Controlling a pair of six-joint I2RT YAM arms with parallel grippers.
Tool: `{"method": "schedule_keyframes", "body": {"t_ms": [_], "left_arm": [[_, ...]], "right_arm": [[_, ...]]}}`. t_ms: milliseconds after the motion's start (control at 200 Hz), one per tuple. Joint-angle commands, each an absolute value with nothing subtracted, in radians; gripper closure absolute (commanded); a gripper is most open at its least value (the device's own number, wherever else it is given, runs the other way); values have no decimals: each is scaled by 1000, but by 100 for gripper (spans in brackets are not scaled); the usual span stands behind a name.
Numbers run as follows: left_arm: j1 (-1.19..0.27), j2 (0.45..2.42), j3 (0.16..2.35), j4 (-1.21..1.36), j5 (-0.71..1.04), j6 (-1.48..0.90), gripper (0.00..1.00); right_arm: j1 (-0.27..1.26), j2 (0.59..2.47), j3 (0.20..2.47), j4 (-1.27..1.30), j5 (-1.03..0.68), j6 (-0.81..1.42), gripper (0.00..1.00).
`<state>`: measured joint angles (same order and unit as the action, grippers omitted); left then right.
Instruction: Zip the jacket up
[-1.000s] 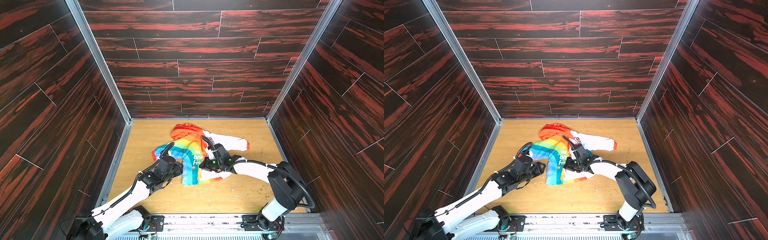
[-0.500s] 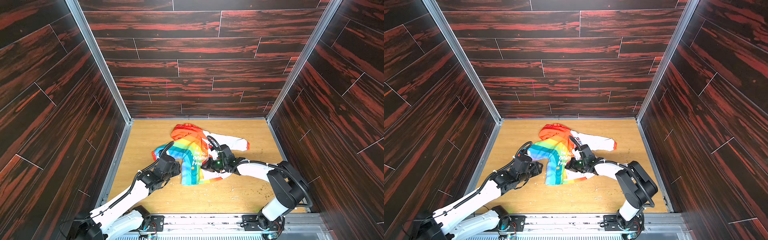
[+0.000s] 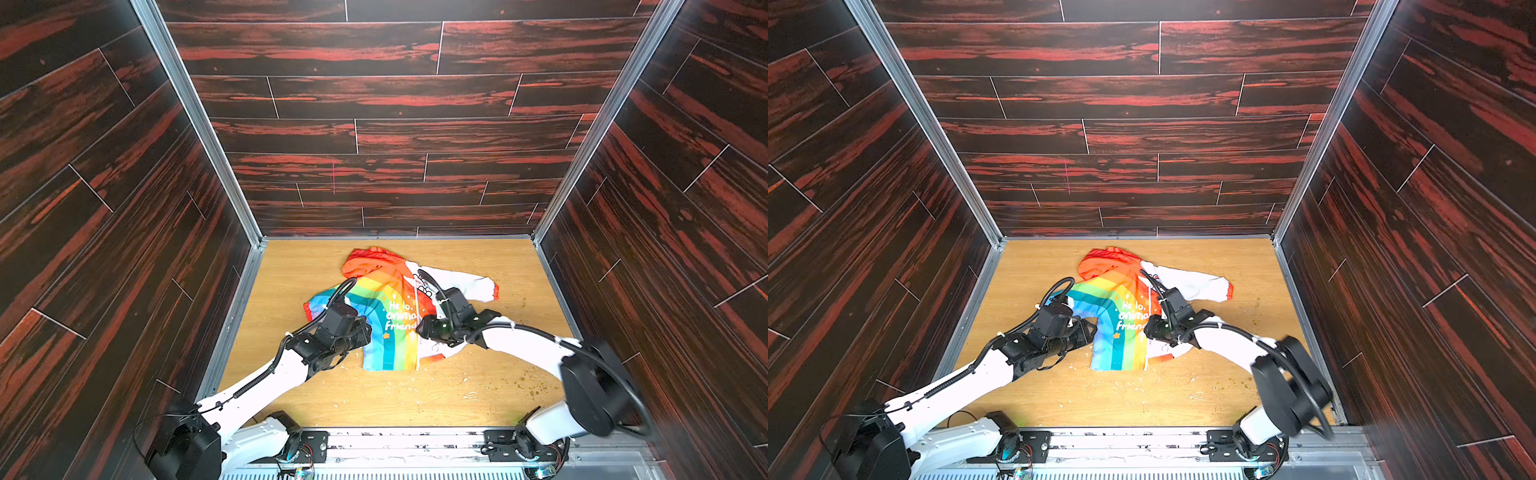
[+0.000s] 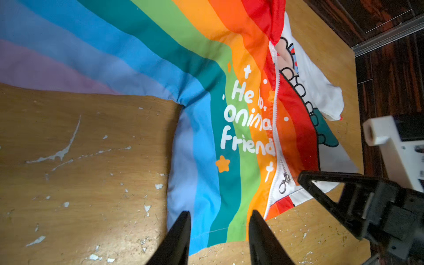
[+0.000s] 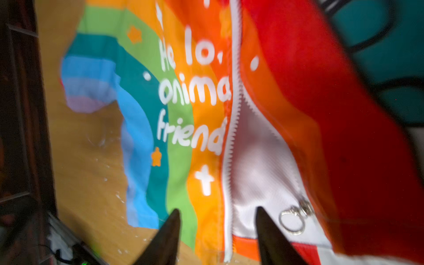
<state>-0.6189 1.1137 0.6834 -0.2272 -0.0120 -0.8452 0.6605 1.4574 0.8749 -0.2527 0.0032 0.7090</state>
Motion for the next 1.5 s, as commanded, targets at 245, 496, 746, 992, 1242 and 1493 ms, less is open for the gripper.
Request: {"method": "schedule_keyframes", "body": {"t_ms": [245,496,746,992,1242,1493], "left_arm": [[-638,936,580,51,-192,-841,43],[-618,981,582,36,-139,-915,34],[-631,1099,544,187,18,-986,42],[-694,1144,533,241,9,-1003,44],[-714,1131,520,241,-7,-1012,44],[-718,1127,521,232,-8,-1014,44]], "right_arm": [[630,1134,834,-338,502,595,1],[563,1141,779,-319,192,652,7],[564,1154,601,-117,-24,771,50],[564,1269,569,-46,-24,791,52],[561,1361,577,-18,0,826,48],[547,1428,585,38,5,833,50]]}}
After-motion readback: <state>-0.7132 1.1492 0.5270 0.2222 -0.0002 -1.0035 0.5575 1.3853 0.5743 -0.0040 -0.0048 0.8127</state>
